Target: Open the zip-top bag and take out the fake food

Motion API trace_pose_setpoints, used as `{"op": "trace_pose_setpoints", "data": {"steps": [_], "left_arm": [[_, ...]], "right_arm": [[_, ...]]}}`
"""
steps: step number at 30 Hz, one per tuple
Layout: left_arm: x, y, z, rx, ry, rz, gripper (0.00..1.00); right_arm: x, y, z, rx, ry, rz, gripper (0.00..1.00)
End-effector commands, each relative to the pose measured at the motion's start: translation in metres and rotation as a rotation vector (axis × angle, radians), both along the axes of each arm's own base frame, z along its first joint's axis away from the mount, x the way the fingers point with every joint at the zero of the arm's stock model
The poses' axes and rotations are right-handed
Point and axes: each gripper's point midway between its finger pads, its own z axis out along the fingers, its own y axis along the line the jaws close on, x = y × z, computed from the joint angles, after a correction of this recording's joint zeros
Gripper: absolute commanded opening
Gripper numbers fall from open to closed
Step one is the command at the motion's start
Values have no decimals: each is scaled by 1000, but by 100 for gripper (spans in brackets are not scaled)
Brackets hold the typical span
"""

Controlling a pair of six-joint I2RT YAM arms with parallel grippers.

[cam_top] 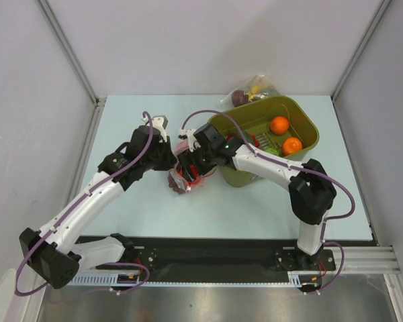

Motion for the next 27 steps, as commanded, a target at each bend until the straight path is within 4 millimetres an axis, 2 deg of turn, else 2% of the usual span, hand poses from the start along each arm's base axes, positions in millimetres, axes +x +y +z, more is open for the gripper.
{"op": "trace_pose_setpoints", "data": {"steps": [1,6,13,22,27], "left_arm": [[2,-6,11,-49,-28,-5,0],[7,-9,10,-33,-30,-17,0],[15,-13,10,-16,-39,-30,0],[28,-21,11,-3,-50,-54,0],[34,-25,10,1,-54,-62,1]], "right_arm": [[6,3,55,93,-111,-15,47],[4,0,87,127,-139,-18,45],[0,-4,115,153,-146,-13,43],[12,-33,161,239,-153,-77,41],[23,-42,167,313,-105,-117,41]]}}
